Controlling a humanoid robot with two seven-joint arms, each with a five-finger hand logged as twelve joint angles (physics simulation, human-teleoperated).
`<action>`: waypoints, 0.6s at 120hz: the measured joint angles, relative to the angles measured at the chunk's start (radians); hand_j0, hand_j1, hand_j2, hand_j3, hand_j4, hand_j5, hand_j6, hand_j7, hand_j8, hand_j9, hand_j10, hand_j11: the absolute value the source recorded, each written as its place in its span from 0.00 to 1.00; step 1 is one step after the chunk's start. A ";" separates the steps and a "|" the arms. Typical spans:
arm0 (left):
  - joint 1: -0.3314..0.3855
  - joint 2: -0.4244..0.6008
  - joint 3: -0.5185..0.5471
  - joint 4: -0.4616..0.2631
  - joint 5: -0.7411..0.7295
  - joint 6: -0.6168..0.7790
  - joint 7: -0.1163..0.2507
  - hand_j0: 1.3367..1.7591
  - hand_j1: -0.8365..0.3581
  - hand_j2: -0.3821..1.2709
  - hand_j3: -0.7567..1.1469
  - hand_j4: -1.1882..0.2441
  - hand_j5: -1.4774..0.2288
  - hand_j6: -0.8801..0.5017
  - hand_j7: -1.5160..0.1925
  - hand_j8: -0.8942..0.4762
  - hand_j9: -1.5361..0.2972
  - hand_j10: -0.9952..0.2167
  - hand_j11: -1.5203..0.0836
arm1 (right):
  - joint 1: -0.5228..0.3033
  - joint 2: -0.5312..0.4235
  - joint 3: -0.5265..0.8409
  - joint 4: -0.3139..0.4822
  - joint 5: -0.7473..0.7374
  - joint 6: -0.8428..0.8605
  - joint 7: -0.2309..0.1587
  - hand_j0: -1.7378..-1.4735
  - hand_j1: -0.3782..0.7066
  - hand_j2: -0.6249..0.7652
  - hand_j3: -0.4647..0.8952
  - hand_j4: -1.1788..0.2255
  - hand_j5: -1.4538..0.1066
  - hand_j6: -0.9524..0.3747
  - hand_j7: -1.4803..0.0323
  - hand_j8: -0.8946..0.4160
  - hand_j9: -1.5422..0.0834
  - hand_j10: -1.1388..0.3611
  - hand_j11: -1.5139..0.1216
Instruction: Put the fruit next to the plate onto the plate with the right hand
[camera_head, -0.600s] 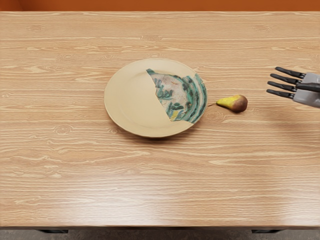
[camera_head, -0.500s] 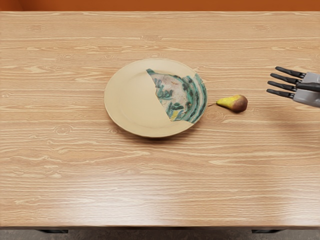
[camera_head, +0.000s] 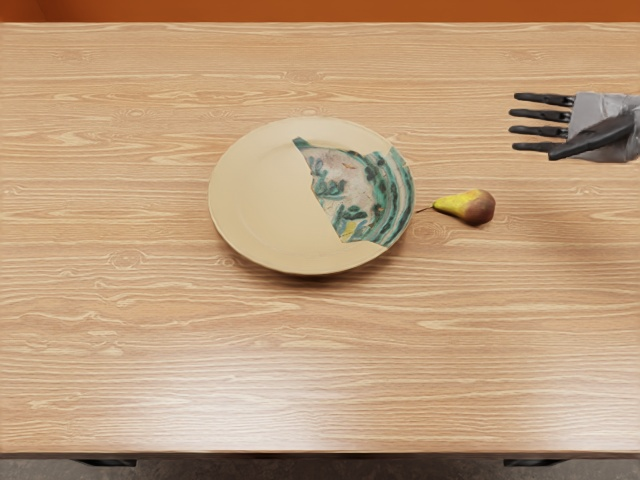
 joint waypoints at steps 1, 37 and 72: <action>0.000 0.000 0.000 0.000 0.000 0.000 0.000 0.76 0.99 0.23 0.40 0.83 0.87 0.64 0.89 0.66 0.84 0.82 0.95 | 0.003 -0.001 0.002 0.013 -0.016 0.000 0.000 0.30 0.03 0.45 0.34 0.84 0.93 0.72 0.98 0.69 0.95 0.76 0.93; 0.000 0.000 0.000 0.000 0.000 0.000 0.000 0.76 0.99 0.23 0.40 0.83 0.87 0.64 0.89 0.66 0.84 0.82 0.95 | 0.029 -0.132 0.043 0.641 -0.567 -0.298 0.000 0.30 0.03 0.45 0.34 0.84 0.93 0.72 0.98 0.68 0.95 0.76 0.93; 0.000 0.000 0.000 0.000 0.000 0.000 0.000 0.76 0.99 0.23 0.40 0.83 0.87 0.64 0.89 0.66 0.84 0.82 0.95 | 0.026 -0.037 -0.056 0.740 -0.872 -0.575 0.000 0.30 0.03 0.45 0.34 0.84 0.93 0.72 0.98 0.68 0.95 0.76 0.93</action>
